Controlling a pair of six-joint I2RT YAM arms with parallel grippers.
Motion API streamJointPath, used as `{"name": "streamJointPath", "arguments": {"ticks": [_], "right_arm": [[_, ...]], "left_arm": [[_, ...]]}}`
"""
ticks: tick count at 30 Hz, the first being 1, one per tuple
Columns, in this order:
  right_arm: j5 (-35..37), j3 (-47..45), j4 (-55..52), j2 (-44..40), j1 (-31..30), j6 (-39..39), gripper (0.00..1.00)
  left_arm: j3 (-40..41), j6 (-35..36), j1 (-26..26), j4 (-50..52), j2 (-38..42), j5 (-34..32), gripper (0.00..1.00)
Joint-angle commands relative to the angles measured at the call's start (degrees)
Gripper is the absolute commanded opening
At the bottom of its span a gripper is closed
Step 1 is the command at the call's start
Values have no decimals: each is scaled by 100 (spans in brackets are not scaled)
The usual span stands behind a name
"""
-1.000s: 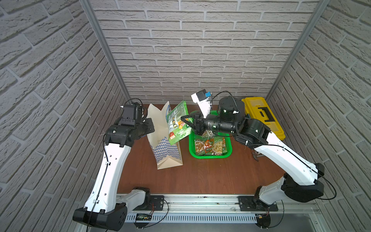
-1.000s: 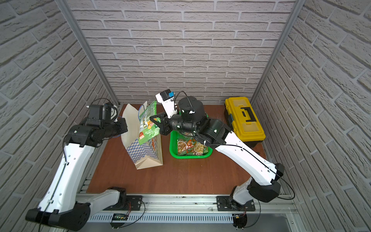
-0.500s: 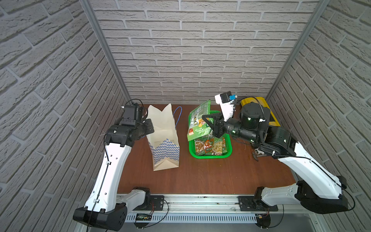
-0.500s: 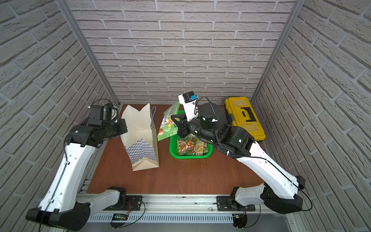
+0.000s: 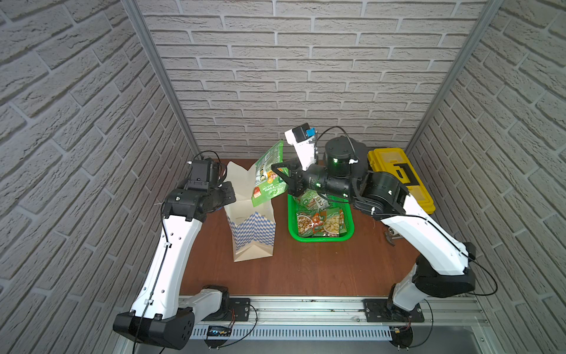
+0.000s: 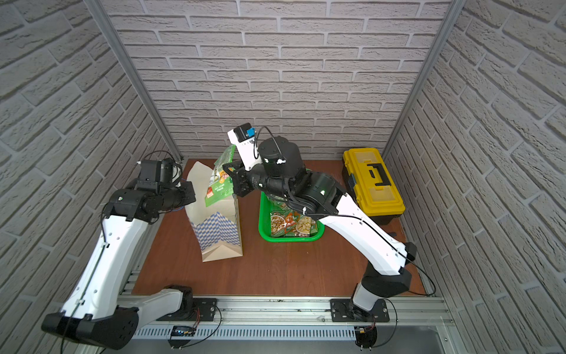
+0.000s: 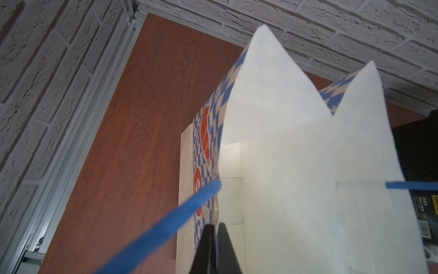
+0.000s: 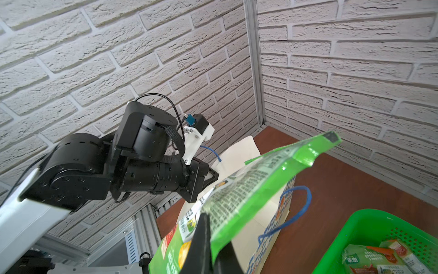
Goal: Place the condiment packets inside the bag
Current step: Place the condiment packet in the paper bag.
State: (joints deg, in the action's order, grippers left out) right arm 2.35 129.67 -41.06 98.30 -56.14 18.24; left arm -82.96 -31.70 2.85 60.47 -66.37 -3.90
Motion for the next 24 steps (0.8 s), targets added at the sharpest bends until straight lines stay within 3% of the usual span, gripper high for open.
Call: {"name": "streamJointPath", "arguments": {"ticks": [1, 6, 16, 17, 20, 24], "right_arm": [[397, 671, -482, 569, -31, -214, 3], [937, 1407, -1177, 1460, -32, -286, 3], [1116, 1225, -1469, 2067, -32, -276, 3], [1128, 1226, -1516, 2080, -30, -286, 6], [1063, 1283, -1540, 2035, -31, -295, 33], [1036, 1266, -1530, 1844, -26, -312, 49]], "left_arm": [[60, -15, -12, -176, 101, 14, 0], [60, -19, -8, -208, 197, 32, 0], [322, -94, -5, -536, 213, 292, 0], [345, -97, -8, -560, 204, 310, 0], [393, -111, -12, -621, 173, 363, 0], [463, -78, -7, -685, 174, 355, 0]]}}
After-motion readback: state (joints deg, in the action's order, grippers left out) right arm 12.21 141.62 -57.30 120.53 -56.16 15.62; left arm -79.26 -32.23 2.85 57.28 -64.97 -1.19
